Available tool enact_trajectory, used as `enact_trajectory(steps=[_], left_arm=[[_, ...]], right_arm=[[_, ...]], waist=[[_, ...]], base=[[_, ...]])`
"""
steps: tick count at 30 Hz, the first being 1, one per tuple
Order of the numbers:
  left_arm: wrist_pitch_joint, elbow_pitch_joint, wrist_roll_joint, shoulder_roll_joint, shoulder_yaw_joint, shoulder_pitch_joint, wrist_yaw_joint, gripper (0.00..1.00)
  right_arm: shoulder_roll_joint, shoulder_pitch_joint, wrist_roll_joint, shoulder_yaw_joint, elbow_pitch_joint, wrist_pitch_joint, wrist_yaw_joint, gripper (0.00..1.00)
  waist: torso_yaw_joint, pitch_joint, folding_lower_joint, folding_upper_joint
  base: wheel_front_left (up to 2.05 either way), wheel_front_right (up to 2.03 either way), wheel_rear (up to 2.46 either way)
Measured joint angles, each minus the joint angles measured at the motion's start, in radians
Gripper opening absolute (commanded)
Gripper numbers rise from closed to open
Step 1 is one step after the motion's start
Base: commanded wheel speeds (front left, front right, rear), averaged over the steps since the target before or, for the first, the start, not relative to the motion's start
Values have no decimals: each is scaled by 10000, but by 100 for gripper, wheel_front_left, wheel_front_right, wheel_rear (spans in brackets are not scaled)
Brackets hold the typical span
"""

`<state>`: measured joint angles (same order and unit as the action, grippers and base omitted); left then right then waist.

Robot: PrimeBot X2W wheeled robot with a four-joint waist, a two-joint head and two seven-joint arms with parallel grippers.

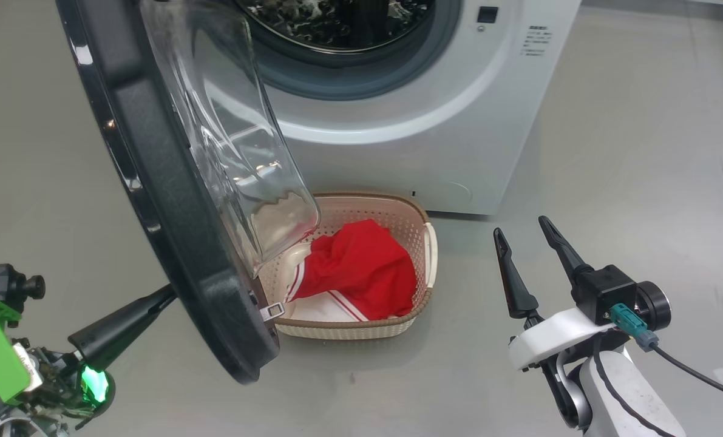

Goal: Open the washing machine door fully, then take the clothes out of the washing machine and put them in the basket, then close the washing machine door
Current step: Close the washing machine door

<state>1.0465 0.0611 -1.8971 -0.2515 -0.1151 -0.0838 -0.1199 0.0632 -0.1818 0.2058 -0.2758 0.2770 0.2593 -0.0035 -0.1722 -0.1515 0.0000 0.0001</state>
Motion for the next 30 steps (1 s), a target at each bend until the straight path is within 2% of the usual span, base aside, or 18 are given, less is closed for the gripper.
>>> enact_trajectory(steps=[16,30], left_arm=[[100,516,56,88,399,235,21,0],[-77,623,79,125,318,-271,491,0]], right_arm=[[-33,-5,332,-94,-198,0,-98,100],[-58,-176,428,-219,-462,0,-257,100]], waist=[[1450,117,0,0],[2627,-223,0,0]], base=[[0,0,0],[0,0,0]])
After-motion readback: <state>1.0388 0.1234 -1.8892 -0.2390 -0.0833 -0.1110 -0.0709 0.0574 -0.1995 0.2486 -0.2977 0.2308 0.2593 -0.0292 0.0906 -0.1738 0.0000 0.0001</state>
